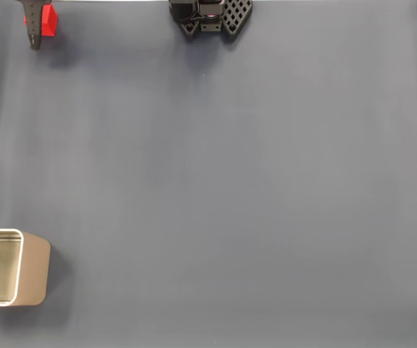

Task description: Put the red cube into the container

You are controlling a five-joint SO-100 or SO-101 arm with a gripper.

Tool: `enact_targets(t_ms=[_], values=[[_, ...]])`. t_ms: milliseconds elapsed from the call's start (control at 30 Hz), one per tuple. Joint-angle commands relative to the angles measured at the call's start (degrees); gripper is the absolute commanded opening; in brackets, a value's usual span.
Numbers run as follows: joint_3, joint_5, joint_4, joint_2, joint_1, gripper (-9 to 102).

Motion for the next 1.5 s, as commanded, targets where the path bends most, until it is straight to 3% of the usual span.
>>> enact_targets(t_ms=[0, 467, 1067, 1467], values=[[-2.64, 0.18, -0.88, 0.09, -0.88, 37], [-2.72, 0.79, -2.37, -1.67, -0.97, 36], [-1.32, 0.44, -2.37, -0.26, -0.35, 3], [-0.44, -0.53, -0.88, 4.75, -3.34, 0]])
